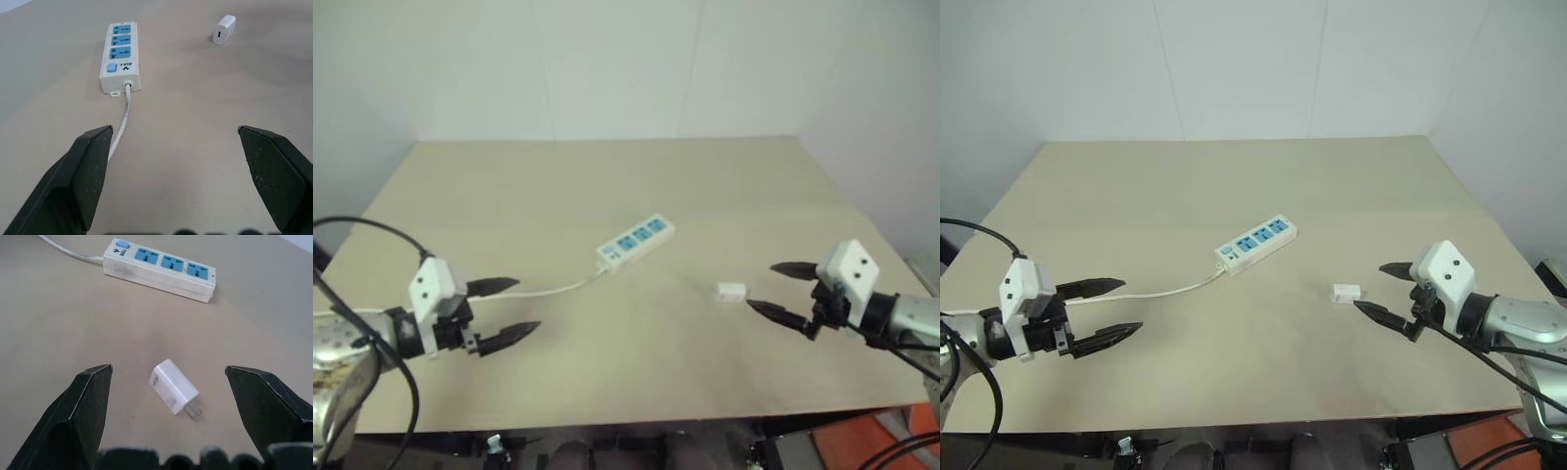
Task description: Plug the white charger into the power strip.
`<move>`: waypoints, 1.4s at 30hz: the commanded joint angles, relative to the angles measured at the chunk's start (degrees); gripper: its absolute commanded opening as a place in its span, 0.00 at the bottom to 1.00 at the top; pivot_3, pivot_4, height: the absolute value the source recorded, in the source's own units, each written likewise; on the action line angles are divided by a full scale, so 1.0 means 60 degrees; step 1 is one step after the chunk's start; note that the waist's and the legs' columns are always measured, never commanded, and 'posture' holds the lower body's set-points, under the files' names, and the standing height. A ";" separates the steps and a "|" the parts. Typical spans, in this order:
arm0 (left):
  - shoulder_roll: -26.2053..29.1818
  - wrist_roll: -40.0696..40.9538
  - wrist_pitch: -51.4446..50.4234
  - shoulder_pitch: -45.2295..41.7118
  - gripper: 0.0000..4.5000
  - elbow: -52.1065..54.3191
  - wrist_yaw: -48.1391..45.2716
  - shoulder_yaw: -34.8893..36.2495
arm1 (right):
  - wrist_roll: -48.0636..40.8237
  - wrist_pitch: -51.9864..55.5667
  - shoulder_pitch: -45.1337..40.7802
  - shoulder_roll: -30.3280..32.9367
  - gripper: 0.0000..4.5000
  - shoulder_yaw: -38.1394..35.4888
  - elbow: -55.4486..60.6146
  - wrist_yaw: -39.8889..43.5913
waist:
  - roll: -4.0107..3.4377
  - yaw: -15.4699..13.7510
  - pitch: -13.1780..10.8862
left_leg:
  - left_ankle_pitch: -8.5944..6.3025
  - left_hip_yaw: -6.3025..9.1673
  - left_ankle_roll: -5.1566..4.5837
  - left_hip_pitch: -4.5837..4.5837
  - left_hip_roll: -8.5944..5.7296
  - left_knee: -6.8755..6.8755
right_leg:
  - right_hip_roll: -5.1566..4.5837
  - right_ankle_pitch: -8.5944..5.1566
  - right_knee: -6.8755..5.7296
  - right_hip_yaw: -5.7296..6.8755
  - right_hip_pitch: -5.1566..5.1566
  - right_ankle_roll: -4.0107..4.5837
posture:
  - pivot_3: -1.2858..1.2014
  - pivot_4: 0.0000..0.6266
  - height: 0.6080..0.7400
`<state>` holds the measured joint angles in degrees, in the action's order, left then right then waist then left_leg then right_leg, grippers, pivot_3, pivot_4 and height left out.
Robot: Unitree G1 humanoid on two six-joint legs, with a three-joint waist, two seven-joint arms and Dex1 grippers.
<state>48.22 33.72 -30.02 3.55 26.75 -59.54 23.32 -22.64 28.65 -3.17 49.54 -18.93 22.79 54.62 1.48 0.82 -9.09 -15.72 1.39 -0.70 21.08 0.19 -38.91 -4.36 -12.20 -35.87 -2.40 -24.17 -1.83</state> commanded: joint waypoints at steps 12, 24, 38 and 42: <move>0.0068 -0.0879 0.0167 -0.1408 0.99 -0.0760 0.0813 -0.1295 | 0.0028 -0.0352 0.0163 0.0227 0.96 -0.0297 0.0299 -0.0230 | 0.0006 -0.0003 -0.0005 | 0.0000 0.0001 0.0000 -0.0001 -0.0002 0.0000 | 0.0000 0.0000 -0.0002 0.0000 0.0001 0.0000 | 0.52 0.24 1.00; -0.2473 -0.3844 0.1751 -0.5929 0.99 -0.6814 0.1241 -0.5252 | -0.0342 -0.0031 -0.0404 0.0407 0.96 -0.0190 0.0710 -0.0389 | 0.0018 -0.0078 -0.0011 | 0.0000 0.0008 -0.0001 0.0014 -0.0021 -0.0006 | -0.0004 0.0006 0.0004 0.0004 0.0003 -0.0002 | 0.52 0.24 1.00; -0.4124 -0.4847 0.2827 -0.7147 0.33 -1.0312 0.1873 -0.5541 | -0.0637 0.0304 0.0161 0.0410 0.96 -0.0691 0.1440 -0.0628 | 0.0021 -0.0031 -0.0012 | -0.0008 0.0015 -0.0015 0.0002 -0.0031 -0.0012 | -0.0012 0.0002 -0.0012 -0.0002 0.0020 -0.0015 | 0.52 0.24 1.00; -0.3741 -0.4606 0.2424 -0.6415 0.08 -0.8932 0.1535 -0.5337 | -0.0674 0.0313 0.0000 0.0412 0.96 -0.0449 0.1368 -0.0636 | 0.0019 0.0015 -0.0011 | -0.0008 0.0013 -0.0015 0.0000 -0.0028 -0.0012 | -0.0011 0.0002 -0.0018 -0.0009 0.0016 -0.0015 | 0.52 0.24 1.00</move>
<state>24.49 6.01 -13.19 -37.21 -29.50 -49.16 -8.72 -25.97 30.48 -2.10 51.28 -20.89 29.78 51.39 1.59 0.91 -9.16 -15.77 1.47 -0.79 21.07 0.02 -38.98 -4.43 -12.19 -35.98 -2.47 -24.07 -1.92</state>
